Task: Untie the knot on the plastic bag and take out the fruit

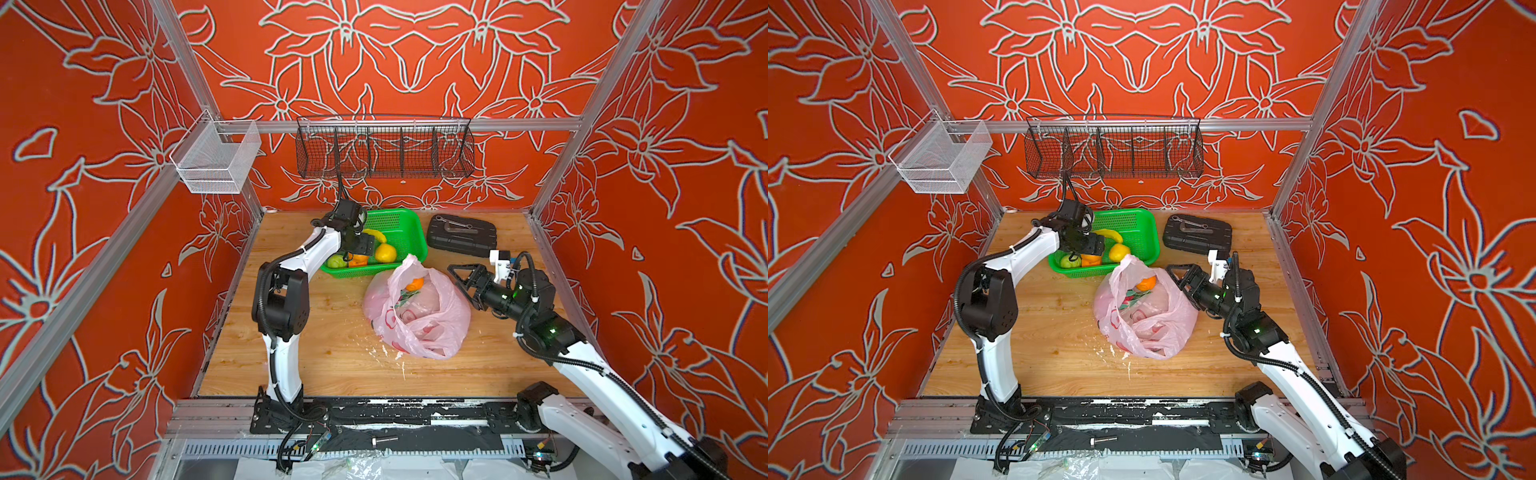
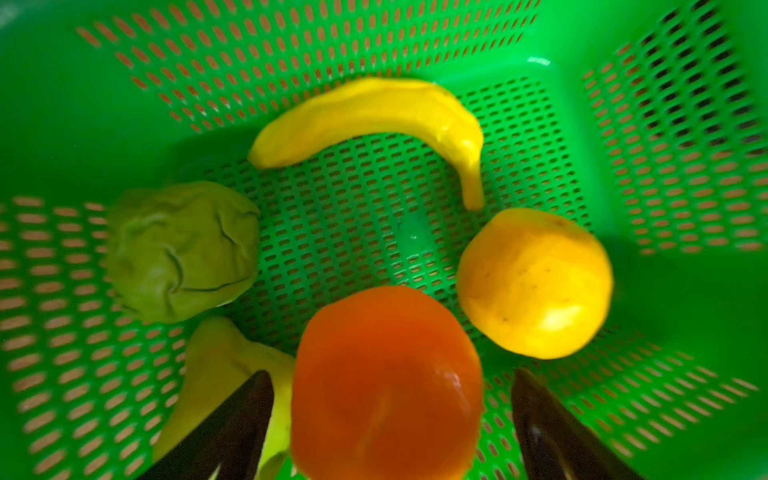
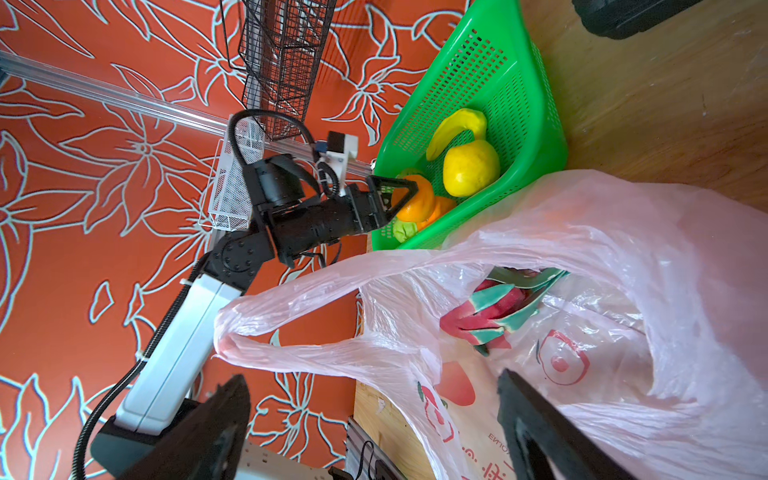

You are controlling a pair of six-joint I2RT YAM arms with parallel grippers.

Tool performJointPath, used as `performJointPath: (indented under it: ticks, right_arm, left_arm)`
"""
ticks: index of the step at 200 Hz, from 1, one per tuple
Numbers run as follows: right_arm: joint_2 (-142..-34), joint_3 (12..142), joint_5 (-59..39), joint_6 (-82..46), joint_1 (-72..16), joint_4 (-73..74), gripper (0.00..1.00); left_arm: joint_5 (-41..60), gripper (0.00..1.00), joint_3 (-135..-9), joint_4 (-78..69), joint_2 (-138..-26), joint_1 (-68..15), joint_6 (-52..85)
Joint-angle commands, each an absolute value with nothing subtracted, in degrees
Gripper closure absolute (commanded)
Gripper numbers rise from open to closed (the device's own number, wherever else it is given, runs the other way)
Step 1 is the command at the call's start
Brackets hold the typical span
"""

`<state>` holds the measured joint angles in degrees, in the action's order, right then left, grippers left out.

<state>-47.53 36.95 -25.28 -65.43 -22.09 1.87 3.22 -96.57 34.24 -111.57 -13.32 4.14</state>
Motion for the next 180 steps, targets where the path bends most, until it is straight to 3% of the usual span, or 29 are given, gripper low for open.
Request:
performJointPath:
  ticks: [1,39,87,127,180]
  right_arm:
    - [-47.45,37.86,-24.35,-64.32,-21.80,1.10,0.05]
    - [-48.69,39.11,-26.17,-61.90,-21.88,0.53,0.06]
    - [-50.18,40.82,-25.56,-57.43,-23.78,-3.05,0.13]
    - [-53.09,42.54,-21.39,-52.55,-28.30,-7.87,0.24]
    - [-61.78,42.93,-16.13,-48.96,-37.98,-9.96,0.42]
  left_arm:
    - [5.13,0.11,-96.58,35.15,-105.00,-13.10,5.42]
    - [8.48,0.12,-92.76,32.90,-93.83,-14.29,6.56]
    - [18.54,0.16,-78.16,19.41,-76.65,-17.55,12.31]
    - [9.98,0.16,-73.10,24.72,-68.82,-26.66,9.98]
    - [-0.71,0.16,-67.93,33.32,-68.44,-35.20,12.04]
